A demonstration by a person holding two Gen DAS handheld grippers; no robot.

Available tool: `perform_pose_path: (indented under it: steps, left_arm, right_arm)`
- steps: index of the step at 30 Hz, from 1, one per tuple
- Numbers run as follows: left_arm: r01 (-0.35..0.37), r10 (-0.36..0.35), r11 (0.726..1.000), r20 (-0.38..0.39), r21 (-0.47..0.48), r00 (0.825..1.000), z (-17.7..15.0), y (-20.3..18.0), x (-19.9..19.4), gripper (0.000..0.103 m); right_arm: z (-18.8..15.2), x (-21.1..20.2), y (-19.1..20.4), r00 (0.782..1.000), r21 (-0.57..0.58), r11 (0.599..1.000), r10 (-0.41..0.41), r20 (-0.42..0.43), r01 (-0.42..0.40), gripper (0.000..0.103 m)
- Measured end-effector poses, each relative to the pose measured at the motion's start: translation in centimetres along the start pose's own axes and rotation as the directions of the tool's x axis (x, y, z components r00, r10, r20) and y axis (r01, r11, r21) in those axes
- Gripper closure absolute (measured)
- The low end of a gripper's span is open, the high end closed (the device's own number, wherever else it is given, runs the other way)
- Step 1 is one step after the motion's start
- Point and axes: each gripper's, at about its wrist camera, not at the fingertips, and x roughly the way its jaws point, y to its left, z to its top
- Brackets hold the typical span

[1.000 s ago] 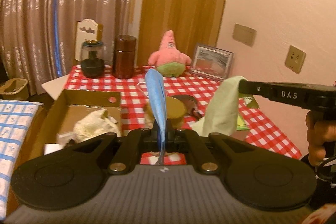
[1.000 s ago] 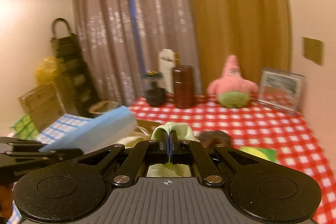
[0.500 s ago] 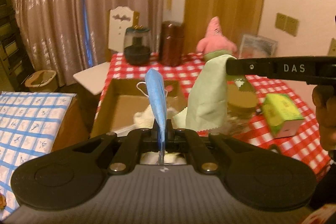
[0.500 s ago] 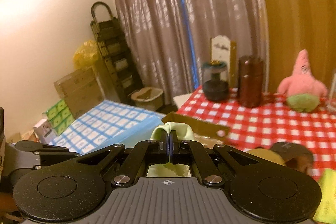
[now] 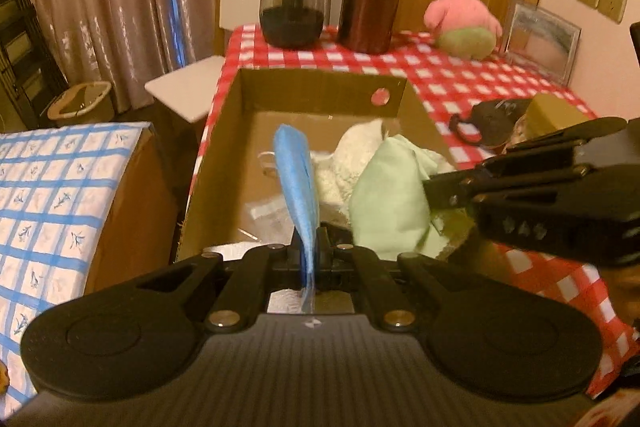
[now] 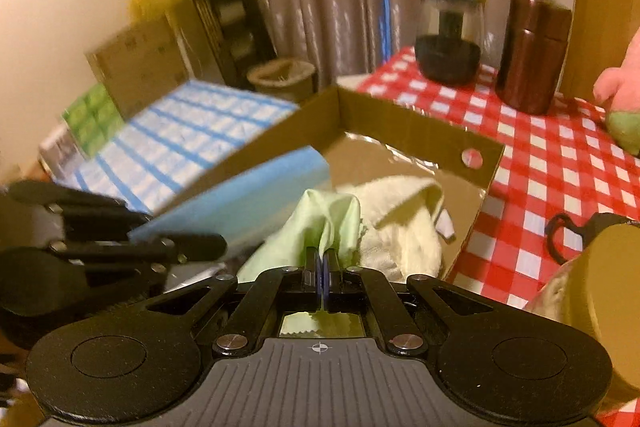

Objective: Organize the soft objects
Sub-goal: 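Open the left tool to drop the mask in the box while the right tool releases the cloth, then move both open tools back over the table toward the dark hair tie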

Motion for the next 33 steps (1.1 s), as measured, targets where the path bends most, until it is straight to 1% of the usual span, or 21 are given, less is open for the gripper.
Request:
perform_pose_path:
  steps: [1,4,6,7,8,9,14,15,17,18,19,21,26,30,33]
  left_arm:
    - [-0.002,0.002,1.0,-0.008,-0.002,1.0,-0.1,0.2,0.4,0.099]
    - [-0.015,0.015,1.0,-0.026,-0.011,1.0,-0.4,0.6,0.9,0.093]
    - [-0.021,0.02,1.0,-0.03,-0.014,0.999,-0.5,0.7,0.9,0.082]
    - [-0.022,0.022,1.0,-0.032,-0.014,0.999,-0.5,0.8,0.8,0.078]
    - [-0.026,0.025,1.0,-0.032,-0.016,0.999,-0.7,0.8,0.6,0.072]
    - [-0.027,0.026,0.999,-0.03,-0.018,0.999,-0.7,0.8,0.4,0.068]
    - [-0.036,0.035,0.999,-0.013,-0.041,0.999,-1.1,1.0,-1.4,0.06]
    - [-0.036,0.035,0.998,-0.008,-0.044,0.999,-1.1,0.9,-1.8,0.058]
    - [-0.042,0.042,0.998,0.001,-0.052,0.999,-1.3,1.0,-2.7,0.058]
    - [-0.043,0.044,0.997,0.002,-0.058,0.999,-1.3,1.0,-3.1,0.058]
    - [-0.044,0.044,0.997,0.002,-0.065,0.999,-1.4,1.1,-3.5,0.057]
    - [-0.052,0.053,0.996,0.008,-0.077,0.999,-1.5,1.2,-4.4,0.057]
    - [-0.063,0.066,0.994,0.032,-0.091,0.997,-1.5,0.8,-7.2,0.057]
    - [-0.054,0.058,0.995,0.04,-0.079,0.998,-1.4,-0.8,-8.9,0.056]
    - [-0.035,0.038,0.996,0.036,-0.079,0.999,-1.3,-2.5,-9.9,0.056]
  right_arm:
    - [-0.1,0.5,0.1,1.0,-0.018,1.0,-0.01,-0.007,0.009,0.102]
    - [-0.3,1.7,0.3,0.999,-0.048,0.999,-0.02,-0.028,0.018,0.102]
    - [-0.3,2.4,0.2,0.999,-0.048,0.999,-0.017,-0.051,0.015,0.102]
    - [-0.4,2.3,0.1,0.999,-0.044,0.999,-0.014,-0.052,0.012,0.101]
    - [-0.5,2.1,0.0,0.999,-0.041,0.999,-0.011,-0.047,0.009,0.101]
    - [-0.6,1.8,-0.1,0.999,-0.04,0.999,-0.01,-0.04,0.009,0.101]
    - [-0.7,-0.3,0.1,0.999,-0.039,0.999,-0.03,-0.016,0.03,0.101]
    - [-0.8,-0.8,0.2,0.999,-0.04,0.999,-0.035,-0.01,0.035,0.098]
    - [-0.8,-1.8,0.4,0.999,-0.043,0.998,-0.035,0.007,0.035,0.082]
    - [-0.8,-2.4,0.4,0.999,-0.04,0.998,-0.039,0.018,0.039,0.059]
    - [-0.7,-3.0,0.5,0.999,-0.033,0.999,-0.039,0.031,0.04,0.043]
    - [-0.8,-4.4,0.3,0.998,-0.016,1.0,-0.025,0.064,0.026,0.042]
    - [-1.5,-8.0,0.0,0.994,0.004,1.0,-0.03,0.102,0.03,0.042]
    - [-2.5,-11.4,-0.4,0.989,0.018,0.998,-0.054,0.137,0.052,0.042]
    - [-3.5,-13.7,-0.7,0.985,0.014,0.997,-0.083,0.151,0.082,0.042]
